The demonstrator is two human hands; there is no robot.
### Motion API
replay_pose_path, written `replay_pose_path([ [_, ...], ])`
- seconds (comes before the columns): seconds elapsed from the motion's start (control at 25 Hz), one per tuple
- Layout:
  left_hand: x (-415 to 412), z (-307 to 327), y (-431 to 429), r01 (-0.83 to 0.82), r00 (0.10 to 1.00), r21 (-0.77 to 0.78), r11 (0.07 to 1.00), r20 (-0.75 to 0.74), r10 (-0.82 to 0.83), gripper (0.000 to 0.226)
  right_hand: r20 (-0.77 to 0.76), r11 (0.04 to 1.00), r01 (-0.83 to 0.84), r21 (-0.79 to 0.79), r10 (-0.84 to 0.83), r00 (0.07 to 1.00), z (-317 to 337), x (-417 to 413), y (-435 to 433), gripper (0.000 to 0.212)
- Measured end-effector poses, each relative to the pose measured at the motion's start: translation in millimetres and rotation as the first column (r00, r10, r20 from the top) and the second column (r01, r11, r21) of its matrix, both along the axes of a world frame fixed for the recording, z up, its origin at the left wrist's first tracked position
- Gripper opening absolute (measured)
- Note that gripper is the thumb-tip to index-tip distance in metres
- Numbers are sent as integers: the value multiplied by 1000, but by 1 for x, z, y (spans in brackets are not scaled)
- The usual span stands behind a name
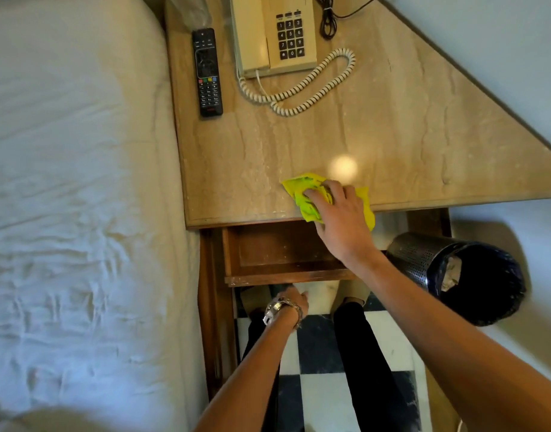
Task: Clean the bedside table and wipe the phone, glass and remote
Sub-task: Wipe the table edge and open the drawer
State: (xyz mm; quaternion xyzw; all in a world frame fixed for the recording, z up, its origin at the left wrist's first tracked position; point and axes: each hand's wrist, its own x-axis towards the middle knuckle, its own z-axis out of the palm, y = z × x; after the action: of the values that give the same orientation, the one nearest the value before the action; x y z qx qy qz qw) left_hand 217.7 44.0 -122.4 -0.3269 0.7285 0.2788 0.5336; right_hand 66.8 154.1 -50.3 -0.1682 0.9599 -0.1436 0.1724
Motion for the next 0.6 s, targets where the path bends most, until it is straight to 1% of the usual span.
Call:
replay_pose_path([
  [0.04,-2,10,-5,-14,997,-22,1000,-73,13,45,60,981,87,-176,-78,995,-2,14,5,51],
  [0.08,-5,20,-16,-69,973,-68,995,-225,52,51,160,911,203,-359,-154,975,-5,28,7,46],
  [0.12,-10,30,-30,-171,903,-67,983,-410,129,64,281,819,310,-484,-190,941,-6,42,7,41],
  [0.16,-18,32,-44,-265,803,24,964,-548,234,77,389,738,400,-543,-201,899,-13,54,4,37],
  [0.2,-28,33,-57,-358,696,196,913,-596,400,84,489,679,468,-566,-180,853,-20,62,2,34],
  [0.24,-41,35,-69,-405,632,339,849,-568,528,80,566,663,507,-551,-150,811,-26,66,-1,32],
  [0.28,-49,30,-78,-368,630,388,845,-564,534,64,610,682,522,-513,-137,780,-33,70,-1,33],
  [0.32,-55,25,-83,-267,686,302,915,-607,400,46,568,773,459,-438,-158,808,-41,73,4,36],
  [0.36,-58,21,-86,-116,748,148,982,-637,184,34,436,889,328,-321,-169,884,-51,76,14,45],
  [0.4,-54,16,-89,30,761,-32,999,-647,-44,23,258,976,168,-141,-128,958,-61,80,26,57],
  [0.44,-47,11,-89,168,728,-170,971,-643,-238,24,132,1000,20,9,-21,991,-68,82,37,72],
  [0.48,-35,5,-86,306,666,-294,905,-613,-424,55,78,983,-149,103,142,987,-73,83,46,86],
  [0.52,-25,-2,-83,454,585,-371,810,-561,-585,93,77,938,-316,146,308,948,-78,84,53,98],
  [0.56,-18,-7,-80,563,465,-442,699,-530,-709,123,80,872,-455,183,448,890,-80,83,57,107],
  [0.6,-16,-10,-75,634,317,-521,571,-498,-807,139,52,808,-541,235,545,837,-84,83,57,113],
])
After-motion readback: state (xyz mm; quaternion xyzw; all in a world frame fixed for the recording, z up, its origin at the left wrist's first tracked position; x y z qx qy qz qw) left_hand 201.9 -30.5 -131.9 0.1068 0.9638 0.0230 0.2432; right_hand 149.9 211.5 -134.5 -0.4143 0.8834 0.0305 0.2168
